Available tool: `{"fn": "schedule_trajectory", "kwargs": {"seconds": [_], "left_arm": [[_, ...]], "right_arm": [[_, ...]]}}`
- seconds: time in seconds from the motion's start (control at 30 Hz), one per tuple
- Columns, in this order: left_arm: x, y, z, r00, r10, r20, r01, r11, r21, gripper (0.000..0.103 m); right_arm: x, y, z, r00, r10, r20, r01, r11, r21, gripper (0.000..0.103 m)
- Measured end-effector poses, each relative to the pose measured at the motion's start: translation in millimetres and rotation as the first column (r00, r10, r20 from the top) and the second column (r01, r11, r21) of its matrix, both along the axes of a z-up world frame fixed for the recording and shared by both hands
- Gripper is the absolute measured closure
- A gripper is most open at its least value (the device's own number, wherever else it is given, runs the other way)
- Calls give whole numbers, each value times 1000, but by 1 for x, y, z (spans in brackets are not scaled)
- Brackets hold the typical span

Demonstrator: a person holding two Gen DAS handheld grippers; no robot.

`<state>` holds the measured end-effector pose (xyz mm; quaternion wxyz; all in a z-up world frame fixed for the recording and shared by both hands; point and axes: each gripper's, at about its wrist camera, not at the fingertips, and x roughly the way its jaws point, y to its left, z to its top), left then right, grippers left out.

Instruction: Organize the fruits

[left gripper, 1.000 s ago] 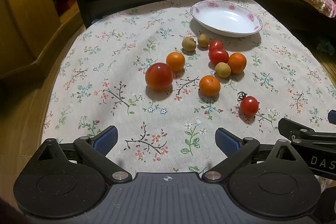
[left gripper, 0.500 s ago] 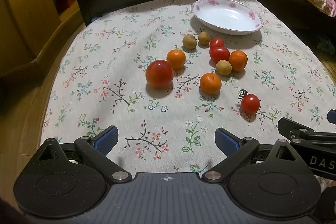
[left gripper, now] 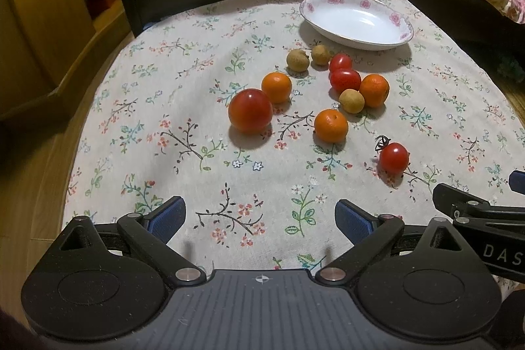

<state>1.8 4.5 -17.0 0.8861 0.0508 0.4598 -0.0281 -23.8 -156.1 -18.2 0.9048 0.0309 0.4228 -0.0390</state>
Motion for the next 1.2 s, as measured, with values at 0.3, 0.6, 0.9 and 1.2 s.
{"fn": "schedule_trajectory", "kwargs": {"seconds": [0.3, 0.6, 0.9, 1.2], "left_arm": [[2, 1, -2, 1000, 5, -11, -5, 1000, 11, 5], [4, 2, -5, 1000, 2, -4, -2, 1000, 26, 5], [11, 11, -4, 999, -2, 34, 1, 999, 33, 2], [22, 19, -3, 995, -44, 84, 41, 999, 33, 0]], "right_arm": [[3, 2, -3, 1000, 20, -14, -20, 1000, 12, 6], [7, 6, -7, 998, 52, -19, -51, 998, 20, 9], [22, 13, -4, 987, 157, 34, -157, 987, 11, 16], [48, 21, -14, 974, 226, -1, -226, 974, 29, 45]]}}
